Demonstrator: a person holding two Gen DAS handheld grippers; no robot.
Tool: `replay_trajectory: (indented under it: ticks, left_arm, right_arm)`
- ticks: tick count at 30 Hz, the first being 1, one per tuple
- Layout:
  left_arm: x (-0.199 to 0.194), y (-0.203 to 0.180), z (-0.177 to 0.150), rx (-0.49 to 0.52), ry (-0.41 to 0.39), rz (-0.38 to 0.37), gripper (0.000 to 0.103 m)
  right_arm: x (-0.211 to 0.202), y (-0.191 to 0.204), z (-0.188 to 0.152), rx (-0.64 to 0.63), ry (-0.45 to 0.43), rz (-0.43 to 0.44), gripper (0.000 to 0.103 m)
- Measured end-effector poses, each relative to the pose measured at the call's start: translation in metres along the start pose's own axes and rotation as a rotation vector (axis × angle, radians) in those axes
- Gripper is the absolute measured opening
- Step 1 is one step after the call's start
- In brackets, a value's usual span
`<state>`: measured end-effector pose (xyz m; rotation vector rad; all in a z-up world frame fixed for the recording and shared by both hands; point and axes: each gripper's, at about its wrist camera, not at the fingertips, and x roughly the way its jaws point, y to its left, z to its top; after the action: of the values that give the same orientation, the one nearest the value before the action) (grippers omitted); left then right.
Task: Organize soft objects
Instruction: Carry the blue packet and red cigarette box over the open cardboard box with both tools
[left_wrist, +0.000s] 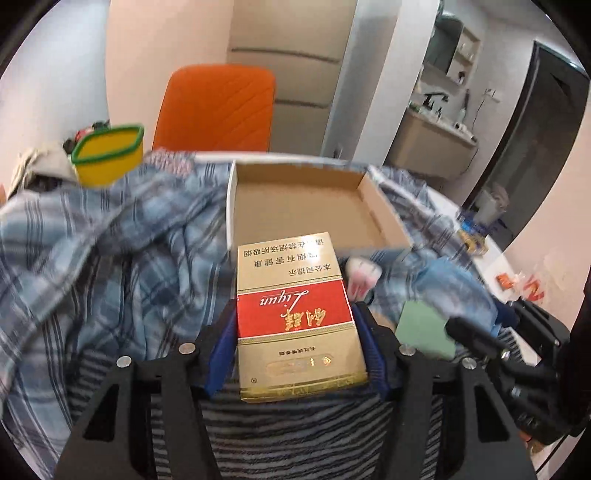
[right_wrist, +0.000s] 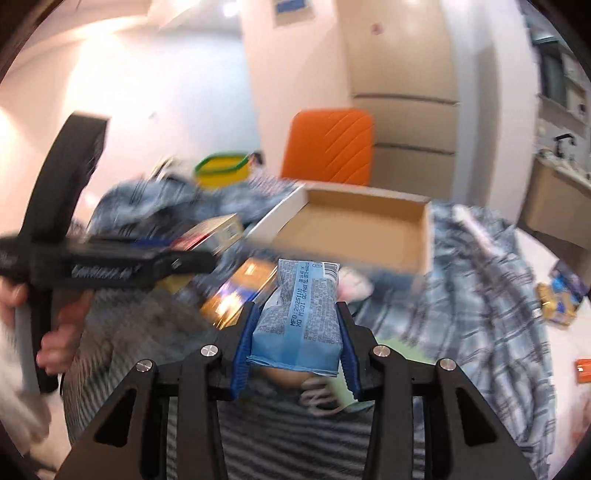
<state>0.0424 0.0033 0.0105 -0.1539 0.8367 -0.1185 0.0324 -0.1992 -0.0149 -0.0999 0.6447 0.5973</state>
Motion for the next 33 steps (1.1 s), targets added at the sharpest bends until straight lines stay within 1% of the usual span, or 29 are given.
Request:
replay_trajectory:
  ticks: [2, 4, 7, 8, 10, 13, 14, 15, 17, 19, 21, 23, 28, 33]
  left_arm:
    - [-0.007, -0.004, 0.007, 0.018, -0.043, 0.0, 0.059]
    - [-0.013, -0.01, 0.016, 0.047, -0.094, 0.003, 0.059]
    - [-0.021, -0.017, 0.031, 0.089, -0.177, 0.03, 0.059]
    - [-0.021, -0.019, 0.039, 0.097, -0.192, 0.023, 0.059]
    - [-0.02, -0.02, 0.055, 0.097, -0.203, -0.014, 0.059]
    - [-0.02, -0.024, 0.077, 0.11, -0.278, 0.039, 0.059]
    - [-0.017, -0.026, 0.085, 0.119, -0.287, 0.067, 0.059]
    - [-0.013, -0.026, 0.091, 0.115, -0.282, 0.079, 0.059]
    - [-0.003, -0.025, 0.103, 0.102, -0.261, 0.078, 0.059]
    - [0.009, -0.024, 0.111, 0.099, -0.248, 0.098, 0.059]
    - [0.019, -0.022, 0.114, 0.088, -0.227, 0.103, 0.059]
    - [0.03, -0.017, 0.115, 0.077, -0.204, 0.108, 0.059]
    - [0.058, -0.007, 0.112, 0.074, -0.162, 0.124, 0.059]
    - [0.092, 0.003, 0.097, 0.072, -0.104, 0.13, 0.059]
  right_arm:
    - [-0.007, -0.004, 0.011, 0.016, -0.051, -0.052, 0.043]
    - [-0.016, -0.006, 0.023, 0.028, -0.099, -0.122, 0.043]
    - [-0.023, -0.008, 0.046, 0.018, -0.139, -0.174, 0.043]
    - [-0.023, -0.009, 0.057, 0.011, -0.144, -0.187, 0.043]
    - [-0.02, -0.011, 0.075, 0.009, -0.154, -0.203, 0.043]
    - [-0.012, -0.016, 0.103, 0.016, -0.177, -0.238, 0.043]
    - [-0.008, -0.019, 0.111, 0.023, -0.183, -0.252, 0.043]
    - [-0.002, -0.022, 0.119, 0.027, -0.181, -0.263, 0.043]
    - [0.01, -0.027, 0.132, 0.03, -0.162, -0.281, 0.043]
    - [0.023, -0.031, 0.142, 0.029, -0.149, -0.293, 0.043]
    - [0.035, -0.037, 0.149, 0.039, -0.145, -0.307, 0.043]
    - [0.05, -0.044, 0.155, 0.06, -0.131, -0.298, 0.043]
    - [0.085, -0.057, 0.151, 0.081, -0.082, -0.285, 0.043]
    - [0.122, -0.07, 0.133, 0.104, -0.007, -0.28, 0.043]
